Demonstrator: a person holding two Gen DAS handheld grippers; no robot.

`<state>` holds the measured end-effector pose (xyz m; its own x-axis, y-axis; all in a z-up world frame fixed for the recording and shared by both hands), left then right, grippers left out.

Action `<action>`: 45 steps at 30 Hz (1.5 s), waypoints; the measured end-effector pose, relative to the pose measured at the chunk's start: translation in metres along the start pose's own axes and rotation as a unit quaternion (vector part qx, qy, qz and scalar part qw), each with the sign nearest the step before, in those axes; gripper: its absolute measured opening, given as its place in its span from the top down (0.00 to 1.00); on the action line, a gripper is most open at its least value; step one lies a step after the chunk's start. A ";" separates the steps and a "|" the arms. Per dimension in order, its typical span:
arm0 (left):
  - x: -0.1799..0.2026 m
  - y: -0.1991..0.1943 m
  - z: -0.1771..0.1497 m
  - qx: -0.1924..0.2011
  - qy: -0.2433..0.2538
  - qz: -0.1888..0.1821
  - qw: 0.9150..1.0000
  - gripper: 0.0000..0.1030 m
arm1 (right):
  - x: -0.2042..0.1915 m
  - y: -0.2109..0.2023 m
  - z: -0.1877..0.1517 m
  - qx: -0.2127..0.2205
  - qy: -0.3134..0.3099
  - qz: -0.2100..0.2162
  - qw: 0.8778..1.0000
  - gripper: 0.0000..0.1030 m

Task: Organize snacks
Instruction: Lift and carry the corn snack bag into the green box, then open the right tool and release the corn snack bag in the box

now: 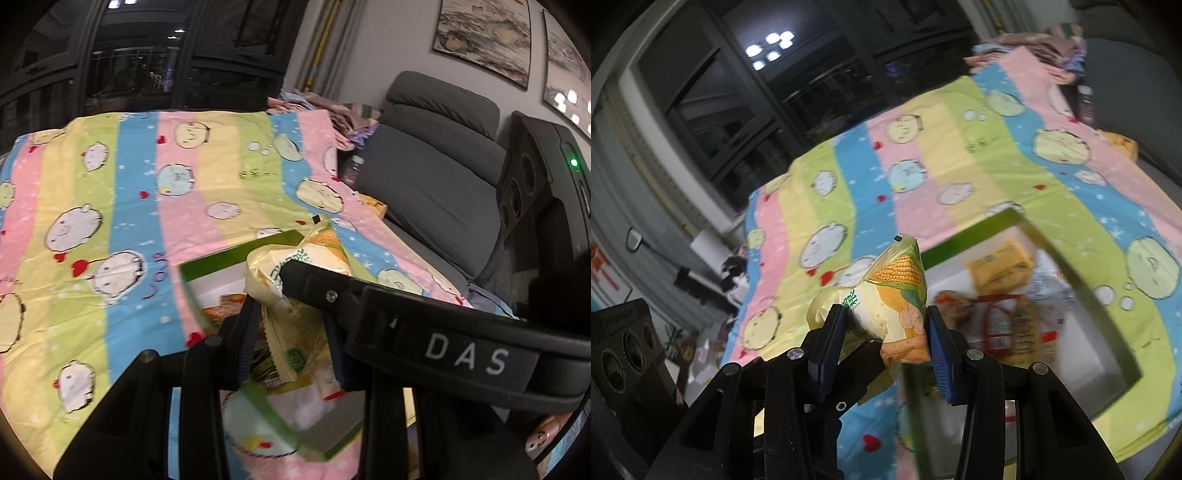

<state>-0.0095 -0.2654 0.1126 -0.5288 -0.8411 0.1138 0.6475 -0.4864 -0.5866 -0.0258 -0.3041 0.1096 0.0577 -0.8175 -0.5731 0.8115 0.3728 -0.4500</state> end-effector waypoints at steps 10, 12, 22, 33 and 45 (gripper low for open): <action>0.050 0.041 -0.005 -0.037 0.018 -0.040 0.998 0.69 | 0.063 -0.018 0.010 0.010 0.035 -0.066 0.997 0.54; 0.055 0.050 -0.010 -0.052 0.019 -0.043 0.998 0.69 | 0.073 -0.016 0.008 0.000 0.034 -0.084 0.996 0.54; 0.072 0.088 -0.037 -0.128 0.003 -0.069 0.989 0.69 | 0.122 -0.008 -0.007 -0.051 0.077 -0.126 0.988 0.54; 0.073 0.109 -0.055 -0.186 -0.012 -0.068 0.980 0.69 | 0.143 0.007 -0.019 -0.090 0.100 -0.137 0.981 0.54; 0.067 0.120 -0.069 -0.234 -0.029 -0.062 0.970 0.67 | 0.152 0.021 -0.028 -0.115 0.113 -0.141 0.977 0.54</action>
<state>-0.0053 -0.3640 -0.0057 -0.5459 -0.8018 0.2432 0.2546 -0.4353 -0.8635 -0.0160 -0.4081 -0.0058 -0.2991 -0.7940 -0.5292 0.6228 0.2577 -0.7387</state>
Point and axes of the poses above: each gripper's, at about its wrist camera, not at the fingertips, and y roughly the way its jaws point, x to its right, z to its top, the point moved 9 cm from there along y, roughly the way its jaws point, and after that the axes turned 12 degrees about z, right-handed, at the moved point
